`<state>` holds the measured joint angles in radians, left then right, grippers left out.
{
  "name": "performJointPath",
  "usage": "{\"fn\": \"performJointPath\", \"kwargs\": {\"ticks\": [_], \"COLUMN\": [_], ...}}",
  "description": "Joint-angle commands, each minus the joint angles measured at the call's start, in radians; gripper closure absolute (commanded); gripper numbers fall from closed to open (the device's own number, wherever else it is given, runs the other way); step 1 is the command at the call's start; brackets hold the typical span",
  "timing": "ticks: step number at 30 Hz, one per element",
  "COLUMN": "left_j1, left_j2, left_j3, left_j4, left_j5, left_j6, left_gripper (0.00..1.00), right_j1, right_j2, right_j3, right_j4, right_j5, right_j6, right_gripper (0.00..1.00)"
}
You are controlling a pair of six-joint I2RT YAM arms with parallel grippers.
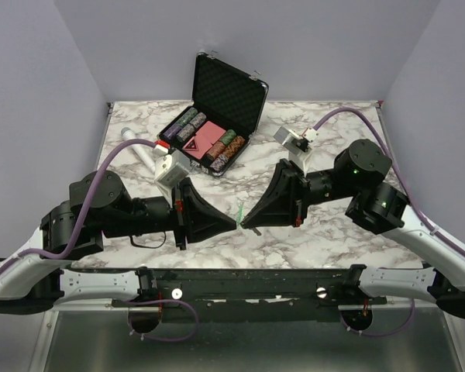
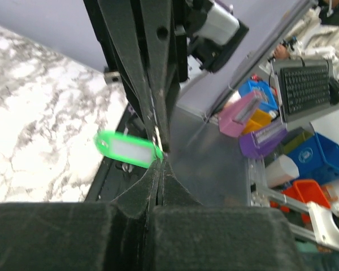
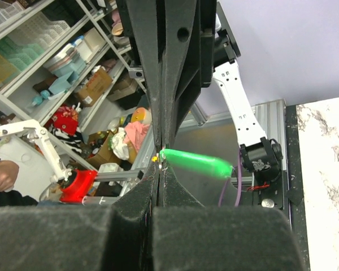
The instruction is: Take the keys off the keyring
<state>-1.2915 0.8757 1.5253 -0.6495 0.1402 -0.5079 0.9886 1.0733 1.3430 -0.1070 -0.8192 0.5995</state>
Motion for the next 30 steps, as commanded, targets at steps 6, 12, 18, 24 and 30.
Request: {"fn": "performJointPath", "kwargs": {"ticks": [6,12,18,24,30], "left_j1": [-0.006,-0.005,-0.005,-0.005,-0.005], "left_j2": [-0.021,-0.098,-0.214,-0.219,-0.143], "left_j3": [-0.019,-0.091,-0.232,-0.326,-0.274], "left_j4": [-0.102,-0.021,0.197,0.414,0.450], "left_j5": [0.165,-0.035,-0.206,-0.238,-0.245], "left_j6": [0.037,-0.044,-0.145,-0.192,-0.175], "left_gripper": [1.00,0.35,0.25,0.40,0.44], "right_j1": [-0.002,-0.004,-0.004,-0.004,-0.004], "right_j2": [0.011,0.002,-0.012,0.010,0.027], "right_j3": [-0.022,-0.038,-0.054,-0.019,0.027], "right_j4": [-0.005,-0.004,0.098,0.144,0.132], "right_j5": [-0.040,-0.011,0.011,0.002,0.009], "right_j6": [0.011,0.009,0.057,0.072,0.054], "right_gripper": [0.99,0.99,0.99,0.99,0.99]}}
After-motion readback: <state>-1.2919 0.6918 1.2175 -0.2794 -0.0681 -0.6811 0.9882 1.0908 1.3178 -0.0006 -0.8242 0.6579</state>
